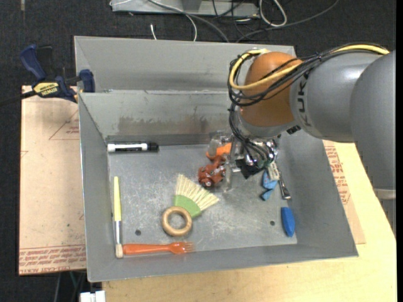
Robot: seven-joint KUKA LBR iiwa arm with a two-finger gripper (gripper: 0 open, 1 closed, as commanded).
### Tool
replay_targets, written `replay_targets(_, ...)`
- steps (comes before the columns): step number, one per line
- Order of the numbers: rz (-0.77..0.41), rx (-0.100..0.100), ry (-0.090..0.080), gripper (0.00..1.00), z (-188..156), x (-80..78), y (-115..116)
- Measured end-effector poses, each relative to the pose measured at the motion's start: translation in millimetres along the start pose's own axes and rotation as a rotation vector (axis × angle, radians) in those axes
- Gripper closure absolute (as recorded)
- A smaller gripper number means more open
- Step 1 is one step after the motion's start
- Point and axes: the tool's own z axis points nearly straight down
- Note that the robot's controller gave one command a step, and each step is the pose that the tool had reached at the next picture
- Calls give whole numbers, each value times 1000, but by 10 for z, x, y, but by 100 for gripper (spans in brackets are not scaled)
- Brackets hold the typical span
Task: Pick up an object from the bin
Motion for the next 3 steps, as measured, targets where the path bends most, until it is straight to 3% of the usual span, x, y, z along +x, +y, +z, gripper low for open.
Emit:
replay_targets(1, -187, 1, -7, 100, 189, 73, -18)
replay_targets(2, -187, 0, -7, 100, 178, 76, -17)
replay_targets(3, -186, -2, 2, 100, -218, 99, -8)
